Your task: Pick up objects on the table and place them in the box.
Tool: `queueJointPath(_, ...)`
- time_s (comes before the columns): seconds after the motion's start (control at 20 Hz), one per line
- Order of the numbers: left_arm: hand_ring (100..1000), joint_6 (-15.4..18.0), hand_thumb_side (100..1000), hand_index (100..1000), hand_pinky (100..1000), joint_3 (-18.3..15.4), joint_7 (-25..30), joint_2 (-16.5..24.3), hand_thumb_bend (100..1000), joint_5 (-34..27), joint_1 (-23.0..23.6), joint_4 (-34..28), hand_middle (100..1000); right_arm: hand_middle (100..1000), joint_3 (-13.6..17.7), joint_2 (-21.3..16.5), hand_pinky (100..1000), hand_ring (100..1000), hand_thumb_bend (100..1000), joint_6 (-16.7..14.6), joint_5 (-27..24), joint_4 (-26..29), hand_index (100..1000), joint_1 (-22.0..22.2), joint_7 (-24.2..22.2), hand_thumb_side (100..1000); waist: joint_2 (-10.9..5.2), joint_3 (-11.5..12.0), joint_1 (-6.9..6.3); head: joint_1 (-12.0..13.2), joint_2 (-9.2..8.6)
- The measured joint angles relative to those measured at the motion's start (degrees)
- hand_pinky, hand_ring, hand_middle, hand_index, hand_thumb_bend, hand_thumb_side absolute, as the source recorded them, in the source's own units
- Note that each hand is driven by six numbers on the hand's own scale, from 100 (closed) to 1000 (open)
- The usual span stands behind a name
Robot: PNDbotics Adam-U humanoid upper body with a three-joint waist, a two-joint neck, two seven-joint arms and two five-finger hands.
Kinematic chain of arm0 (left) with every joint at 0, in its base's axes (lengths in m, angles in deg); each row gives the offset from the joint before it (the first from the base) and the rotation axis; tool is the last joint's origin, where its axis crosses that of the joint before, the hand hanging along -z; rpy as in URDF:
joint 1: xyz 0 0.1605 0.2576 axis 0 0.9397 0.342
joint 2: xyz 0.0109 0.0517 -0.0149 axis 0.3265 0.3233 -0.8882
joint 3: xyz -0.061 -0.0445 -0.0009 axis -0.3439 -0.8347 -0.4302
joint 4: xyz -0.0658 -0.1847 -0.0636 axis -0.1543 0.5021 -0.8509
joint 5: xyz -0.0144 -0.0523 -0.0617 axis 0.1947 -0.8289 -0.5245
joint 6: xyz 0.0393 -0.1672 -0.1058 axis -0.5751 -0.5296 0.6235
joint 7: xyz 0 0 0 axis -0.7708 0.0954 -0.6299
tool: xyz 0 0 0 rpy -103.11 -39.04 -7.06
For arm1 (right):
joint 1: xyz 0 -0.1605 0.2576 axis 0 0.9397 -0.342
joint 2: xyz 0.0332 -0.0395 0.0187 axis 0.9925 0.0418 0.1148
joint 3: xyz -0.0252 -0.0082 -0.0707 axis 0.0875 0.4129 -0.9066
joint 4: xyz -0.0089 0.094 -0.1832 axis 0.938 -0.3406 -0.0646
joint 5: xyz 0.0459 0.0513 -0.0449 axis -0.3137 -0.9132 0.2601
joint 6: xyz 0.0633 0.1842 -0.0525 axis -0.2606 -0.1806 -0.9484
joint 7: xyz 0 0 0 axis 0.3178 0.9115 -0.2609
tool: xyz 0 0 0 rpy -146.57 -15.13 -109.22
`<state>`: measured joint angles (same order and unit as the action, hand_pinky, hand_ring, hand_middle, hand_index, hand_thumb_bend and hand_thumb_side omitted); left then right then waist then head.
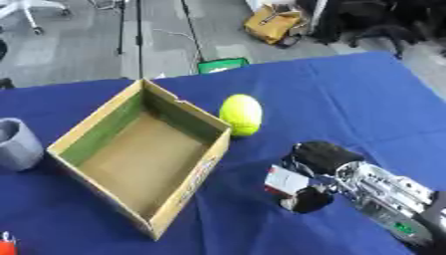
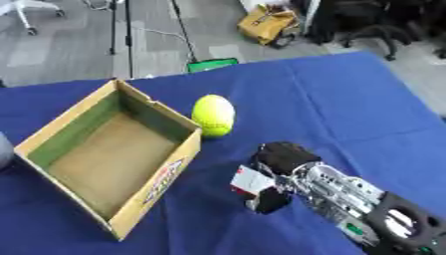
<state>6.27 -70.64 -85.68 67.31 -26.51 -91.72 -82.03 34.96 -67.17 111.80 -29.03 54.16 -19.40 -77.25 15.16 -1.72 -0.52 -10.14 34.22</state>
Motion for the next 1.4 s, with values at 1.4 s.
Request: queueJointPath(1.4,883,-0.2,1000,912,935,0.0,0.4,0.5,100,0.3,0.1,0.0,854,309,0.8,-7.3,879,809,253,0.9,-5.8,9.2,458,-11.1,-3.8,585,-2.06,1.2,1.55,0.7,1.00)
